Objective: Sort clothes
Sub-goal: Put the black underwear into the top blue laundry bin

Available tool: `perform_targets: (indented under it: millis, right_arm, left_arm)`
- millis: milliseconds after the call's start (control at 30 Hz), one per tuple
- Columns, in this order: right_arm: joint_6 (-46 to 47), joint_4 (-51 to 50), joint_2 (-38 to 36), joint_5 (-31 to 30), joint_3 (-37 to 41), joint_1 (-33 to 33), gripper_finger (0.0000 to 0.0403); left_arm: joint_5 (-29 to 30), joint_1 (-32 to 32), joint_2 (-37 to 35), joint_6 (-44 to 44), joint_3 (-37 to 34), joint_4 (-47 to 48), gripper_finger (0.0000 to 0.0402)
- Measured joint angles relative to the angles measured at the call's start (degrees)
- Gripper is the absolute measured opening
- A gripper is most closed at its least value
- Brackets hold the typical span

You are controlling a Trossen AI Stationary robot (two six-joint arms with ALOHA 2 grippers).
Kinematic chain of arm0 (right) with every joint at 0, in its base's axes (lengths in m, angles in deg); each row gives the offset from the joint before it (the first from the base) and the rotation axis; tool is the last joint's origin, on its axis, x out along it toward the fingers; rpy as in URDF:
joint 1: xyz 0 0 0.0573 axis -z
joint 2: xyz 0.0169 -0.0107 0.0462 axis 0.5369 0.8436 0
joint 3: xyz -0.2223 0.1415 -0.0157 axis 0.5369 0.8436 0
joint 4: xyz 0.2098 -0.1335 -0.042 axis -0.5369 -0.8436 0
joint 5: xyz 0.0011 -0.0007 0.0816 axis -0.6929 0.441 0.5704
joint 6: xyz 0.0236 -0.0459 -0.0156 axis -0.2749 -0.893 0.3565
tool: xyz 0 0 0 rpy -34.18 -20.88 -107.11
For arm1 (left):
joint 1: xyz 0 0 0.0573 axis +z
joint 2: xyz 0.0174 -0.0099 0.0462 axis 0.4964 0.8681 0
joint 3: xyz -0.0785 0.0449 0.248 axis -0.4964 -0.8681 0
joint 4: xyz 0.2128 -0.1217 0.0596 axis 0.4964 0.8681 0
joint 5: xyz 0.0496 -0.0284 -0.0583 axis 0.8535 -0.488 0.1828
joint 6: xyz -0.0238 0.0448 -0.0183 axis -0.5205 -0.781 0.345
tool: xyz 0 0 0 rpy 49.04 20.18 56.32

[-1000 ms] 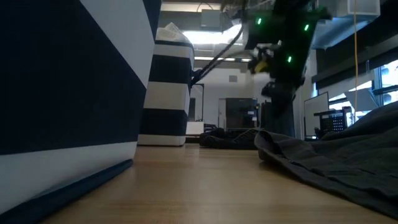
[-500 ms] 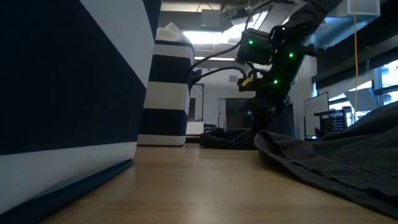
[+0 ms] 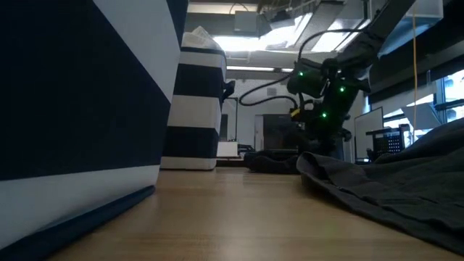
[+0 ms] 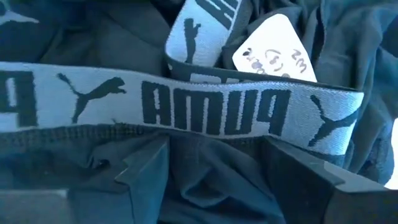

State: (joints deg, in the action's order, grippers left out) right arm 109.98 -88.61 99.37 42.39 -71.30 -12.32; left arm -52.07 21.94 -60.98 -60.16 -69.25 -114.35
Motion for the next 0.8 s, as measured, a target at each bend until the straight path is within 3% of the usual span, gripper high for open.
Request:
perform_targets:
  millis: [333, 467, 667, 800]
  right_arm:
    - [0.9, 0.4, 3.1, 2.0, 0.5, 0.9, 0.0234]
    - [0.8, 1.0, 4.5, 3.5, 0.4, 0.9, 0.0170]
    - [0.0, 0.6, 4.7, 3.9, 0.4, 0.9, 0.0030]
    - [-0.9, 0.7, 4.7, 4.0, 0.4, 0.8, 0.0024]
  left_arm:
    - [0.0, 0.0, 0.0, 0.0, 0.0, 0.0, 0.0000]
    - [0.0, 0.0, 0.0, 0.0, 0.0, 0.0, 0.0000]
    - [0.0, 0.0, 0.0, 0.0, 0.0, 0.0, 0.0000]
    - [0.0, 0.0, 0.0, 0.0, 0.0, 0.0, 0.0000]
